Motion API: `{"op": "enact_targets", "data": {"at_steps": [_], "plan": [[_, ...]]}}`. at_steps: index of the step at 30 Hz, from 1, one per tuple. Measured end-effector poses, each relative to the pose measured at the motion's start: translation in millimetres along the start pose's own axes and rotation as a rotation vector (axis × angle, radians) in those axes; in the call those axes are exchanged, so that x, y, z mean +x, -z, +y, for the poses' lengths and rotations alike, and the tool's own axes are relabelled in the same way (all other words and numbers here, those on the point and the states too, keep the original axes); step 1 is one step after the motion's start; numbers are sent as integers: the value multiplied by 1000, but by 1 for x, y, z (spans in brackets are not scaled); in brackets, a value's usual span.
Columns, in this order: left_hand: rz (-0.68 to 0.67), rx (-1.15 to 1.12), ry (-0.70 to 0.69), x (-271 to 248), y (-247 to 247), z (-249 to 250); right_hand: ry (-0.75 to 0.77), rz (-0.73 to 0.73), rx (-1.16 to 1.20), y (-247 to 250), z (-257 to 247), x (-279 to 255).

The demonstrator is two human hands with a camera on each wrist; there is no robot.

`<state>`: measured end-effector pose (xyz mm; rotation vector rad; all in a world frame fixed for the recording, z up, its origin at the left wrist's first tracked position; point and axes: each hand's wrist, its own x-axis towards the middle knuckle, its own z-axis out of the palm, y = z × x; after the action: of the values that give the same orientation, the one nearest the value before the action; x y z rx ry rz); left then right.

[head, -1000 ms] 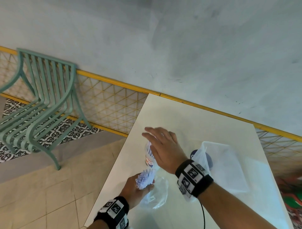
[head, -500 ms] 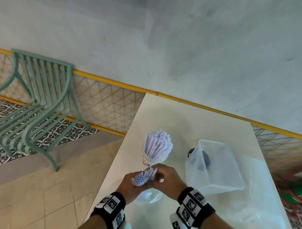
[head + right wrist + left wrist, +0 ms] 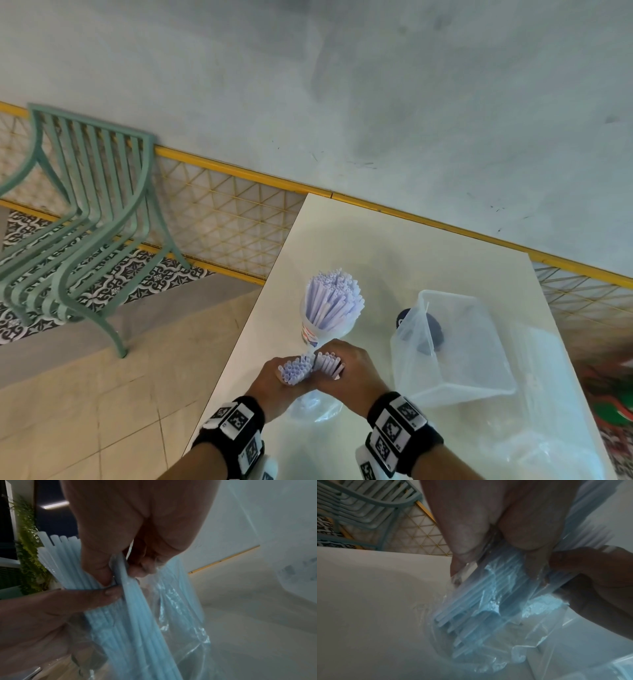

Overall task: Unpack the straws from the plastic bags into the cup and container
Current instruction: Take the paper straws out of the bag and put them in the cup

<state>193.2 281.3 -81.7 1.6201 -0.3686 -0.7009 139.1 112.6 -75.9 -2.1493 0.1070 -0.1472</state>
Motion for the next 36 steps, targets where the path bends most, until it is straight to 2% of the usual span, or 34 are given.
{"op": "enact_targets", "data": {"at_steps": [5,12,18,29,36], "plan": [[-9,66,-8,3,0,-3,33,-92,-59,9,-3,5],[21,126,18,5,1,-10,-4,-93,-86,21,-2,6],[31,126,-6,6,-1,-11,18,-195,-24,18,-7,6],[36,157,36,8,0,-13,-44,-43,-39,29,-8,12],[46,163,49,8,-1,-11,-29,28,-84,85,-64,39]]}}
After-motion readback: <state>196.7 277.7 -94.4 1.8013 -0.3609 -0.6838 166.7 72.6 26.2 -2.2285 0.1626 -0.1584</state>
